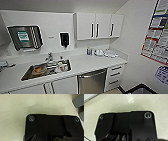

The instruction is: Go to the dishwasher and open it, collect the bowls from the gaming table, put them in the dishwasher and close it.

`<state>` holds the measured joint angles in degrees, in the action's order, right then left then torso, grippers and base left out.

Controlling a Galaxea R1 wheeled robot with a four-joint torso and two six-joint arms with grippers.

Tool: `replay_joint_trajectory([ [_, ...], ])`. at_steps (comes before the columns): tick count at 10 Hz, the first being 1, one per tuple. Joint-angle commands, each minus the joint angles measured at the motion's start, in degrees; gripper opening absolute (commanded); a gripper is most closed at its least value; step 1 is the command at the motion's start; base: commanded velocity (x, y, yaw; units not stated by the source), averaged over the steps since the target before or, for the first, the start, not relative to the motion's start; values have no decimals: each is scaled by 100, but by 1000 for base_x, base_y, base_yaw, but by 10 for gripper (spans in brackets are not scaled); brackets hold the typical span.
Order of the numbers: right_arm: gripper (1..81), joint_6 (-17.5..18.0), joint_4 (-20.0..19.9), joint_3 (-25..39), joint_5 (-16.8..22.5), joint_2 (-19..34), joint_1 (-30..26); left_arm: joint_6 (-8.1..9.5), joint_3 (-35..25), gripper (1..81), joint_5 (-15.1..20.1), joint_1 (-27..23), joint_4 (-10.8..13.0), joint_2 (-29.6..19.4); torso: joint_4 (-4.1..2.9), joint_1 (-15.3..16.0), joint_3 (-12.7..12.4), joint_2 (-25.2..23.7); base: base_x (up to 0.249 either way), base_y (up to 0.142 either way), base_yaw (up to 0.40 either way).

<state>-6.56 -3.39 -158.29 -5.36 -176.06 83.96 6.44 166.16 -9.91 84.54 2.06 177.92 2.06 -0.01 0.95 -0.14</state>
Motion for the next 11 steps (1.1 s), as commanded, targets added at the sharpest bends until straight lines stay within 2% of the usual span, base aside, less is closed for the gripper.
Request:
replay_joint_trajectory([
  [1,811,-3,-13,19,282,-20,-322,16,31,811,235,-328,-4,7,0,1,0,0,124,0,0],
  [11,811,-3,-13,37,290,-29,-313,16,40,811,244,-328,-4,-2,0,1,0,0,124,0,0],
])
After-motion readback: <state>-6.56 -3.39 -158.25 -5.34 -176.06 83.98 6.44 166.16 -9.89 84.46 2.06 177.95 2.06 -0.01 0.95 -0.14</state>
